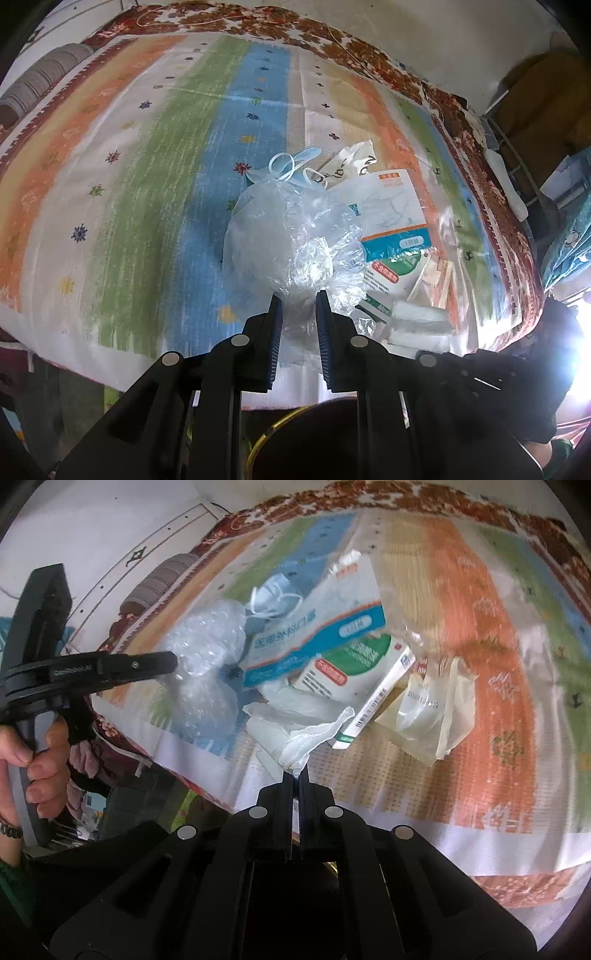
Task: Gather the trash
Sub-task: 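Lift the tissue and plastic bag with both grippers and carry them over the bin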
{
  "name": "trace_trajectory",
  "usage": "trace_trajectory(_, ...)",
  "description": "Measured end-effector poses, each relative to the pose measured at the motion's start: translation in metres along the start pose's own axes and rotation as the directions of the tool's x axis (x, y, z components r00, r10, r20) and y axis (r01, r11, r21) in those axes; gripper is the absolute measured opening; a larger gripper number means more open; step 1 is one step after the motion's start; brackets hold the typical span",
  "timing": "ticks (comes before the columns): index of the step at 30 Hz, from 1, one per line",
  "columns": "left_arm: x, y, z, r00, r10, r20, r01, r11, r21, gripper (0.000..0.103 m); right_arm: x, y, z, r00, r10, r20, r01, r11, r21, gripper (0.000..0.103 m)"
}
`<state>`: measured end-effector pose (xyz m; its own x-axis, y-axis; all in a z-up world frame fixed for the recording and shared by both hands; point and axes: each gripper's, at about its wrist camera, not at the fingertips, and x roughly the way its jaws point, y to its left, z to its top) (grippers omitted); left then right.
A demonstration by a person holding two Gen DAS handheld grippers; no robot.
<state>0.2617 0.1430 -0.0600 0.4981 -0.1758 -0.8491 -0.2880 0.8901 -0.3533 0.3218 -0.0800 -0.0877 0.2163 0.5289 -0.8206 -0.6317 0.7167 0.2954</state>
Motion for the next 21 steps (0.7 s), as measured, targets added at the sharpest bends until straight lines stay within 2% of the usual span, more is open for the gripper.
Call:
trace_trajectory(9,-0.031,-0.013,-0.016,0.999,-0.033,0.029,0.032,0.999,0.013,0.017,-0.041,0.017,-0.004,0.997,-0.047,0.065,0.051,0.997,-0.057,0.002)
trace_trajectory(17,-0.052,-0.02,-0.027,0.998,-0.034,0.053,0.032,0.999,0.024,0.017,-0.068,0.03,-0.013,0.989,-0.1,0.105,0.108,0.991,-0.078,0.002)
trace_trajectory(21,-0.066,-0.022,-0.033,0.996,-0.059,0.071,0.057,0.998,0.022,0.017,-0.083,0.036,-0.021,0.987,-0.101,0.127,0.111,0.991,-0.074,0.002)
